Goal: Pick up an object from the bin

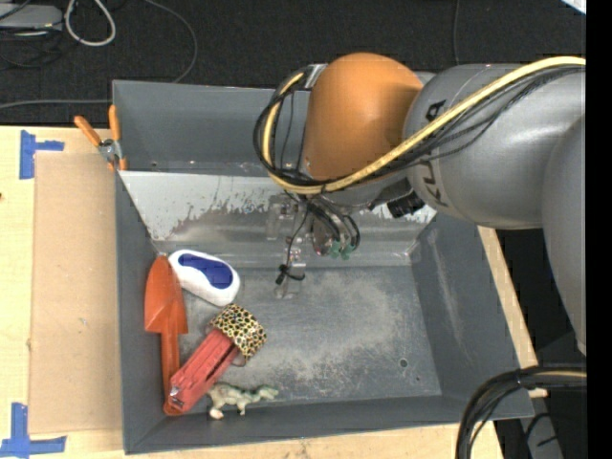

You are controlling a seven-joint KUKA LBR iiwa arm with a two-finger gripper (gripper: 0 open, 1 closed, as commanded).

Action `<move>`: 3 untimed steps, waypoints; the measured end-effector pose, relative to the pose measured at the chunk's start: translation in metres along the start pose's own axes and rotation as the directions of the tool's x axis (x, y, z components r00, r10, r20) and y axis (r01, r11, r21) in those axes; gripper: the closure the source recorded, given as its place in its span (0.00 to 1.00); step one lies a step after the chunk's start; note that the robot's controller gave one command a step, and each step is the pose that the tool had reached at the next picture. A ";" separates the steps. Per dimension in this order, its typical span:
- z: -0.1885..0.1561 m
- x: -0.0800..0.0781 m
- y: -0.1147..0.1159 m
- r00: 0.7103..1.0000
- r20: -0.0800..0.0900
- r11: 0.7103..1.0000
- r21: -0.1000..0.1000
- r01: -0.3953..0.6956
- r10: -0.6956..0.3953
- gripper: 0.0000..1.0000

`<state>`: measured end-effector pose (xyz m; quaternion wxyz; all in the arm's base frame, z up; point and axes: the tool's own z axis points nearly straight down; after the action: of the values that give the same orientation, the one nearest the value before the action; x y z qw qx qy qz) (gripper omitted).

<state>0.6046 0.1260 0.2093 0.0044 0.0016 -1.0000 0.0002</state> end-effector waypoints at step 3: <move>0.055 -0.017 0.067 0.997 0.019 0.997 -0.001 0.080 -0.080 0.00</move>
Offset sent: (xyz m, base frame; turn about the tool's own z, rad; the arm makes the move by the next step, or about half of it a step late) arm 0.0083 0.0600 -0.1393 0.3413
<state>0.6205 0.1929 0.1539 -0.0052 0.0416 -0.9991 -0.0011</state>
